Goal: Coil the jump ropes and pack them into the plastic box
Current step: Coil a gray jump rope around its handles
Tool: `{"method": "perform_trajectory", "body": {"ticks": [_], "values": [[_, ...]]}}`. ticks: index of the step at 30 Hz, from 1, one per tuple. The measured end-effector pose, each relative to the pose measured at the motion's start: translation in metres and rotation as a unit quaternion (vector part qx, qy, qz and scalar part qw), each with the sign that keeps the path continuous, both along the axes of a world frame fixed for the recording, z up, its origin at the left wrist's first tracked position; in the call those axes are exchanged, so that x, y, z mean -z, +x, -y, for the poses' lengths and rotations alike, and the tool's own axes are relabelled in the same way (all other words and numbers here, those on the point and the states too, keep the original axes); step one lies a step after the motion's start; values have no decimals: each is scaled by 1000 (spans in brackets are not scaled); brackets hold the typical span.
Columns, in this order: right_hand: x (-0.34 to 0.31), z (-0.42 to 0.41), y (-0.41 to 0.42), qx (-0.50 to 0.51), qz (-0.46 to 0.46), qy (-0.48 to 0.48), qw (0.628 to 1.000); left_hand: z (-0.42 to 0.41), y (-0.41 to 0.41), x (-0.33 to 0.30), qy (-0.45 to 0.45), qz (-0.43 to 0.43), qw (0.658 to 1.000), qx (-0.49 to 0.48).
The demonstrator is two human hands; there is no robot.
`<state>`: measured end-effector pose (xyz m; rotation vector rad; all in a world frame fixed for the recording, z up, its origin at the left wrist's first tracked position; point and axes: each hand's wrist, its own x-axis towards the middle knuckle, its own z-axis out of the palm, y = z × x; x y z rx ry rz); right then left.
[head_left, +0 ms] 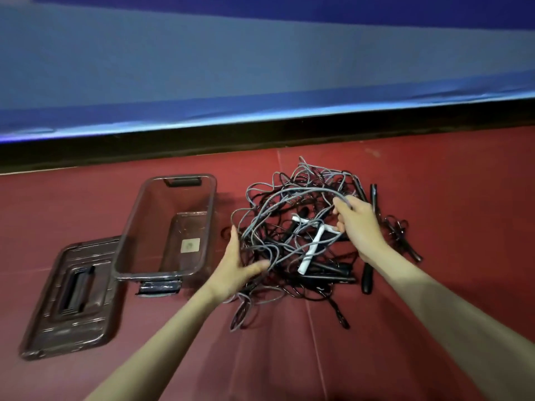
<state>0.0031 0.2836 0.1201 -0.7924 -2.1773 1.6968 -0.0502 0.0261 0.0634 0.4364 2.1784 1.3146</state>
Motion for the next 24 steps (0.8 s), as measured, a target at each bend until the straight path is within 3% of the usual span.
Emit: {"method": "perform_trajectory", "body": {"ticks": [2,4,9,11,14,17,20,24], "values": [[-1,4,8,19,-18,-12,1000,12,18,24,-140,-93,983,73],[-5,6,13,35,-34,-23,999,24,30,40,-278,-167,940,108],[-14,12,20,53,-51,-42,996,29,31,28,-388,-232,891,54],[-16,15,20,55,-50,-48,996,19,24,9,-332,-220,917,23],[-19,18,19,46,-55,-44,996,-2,7,-30,-178,-203,962,-48],[-26,18,21,23,-77,-10,997,-18,-15,-82,-16,-153,979,-134],[-40,18,22,3,-102,27,994,-26,-38,-129,148,-77,967,-192],[-53,14,24,3,-124,57,991,-28,-53,-172,315,-50,921,-224]]}}
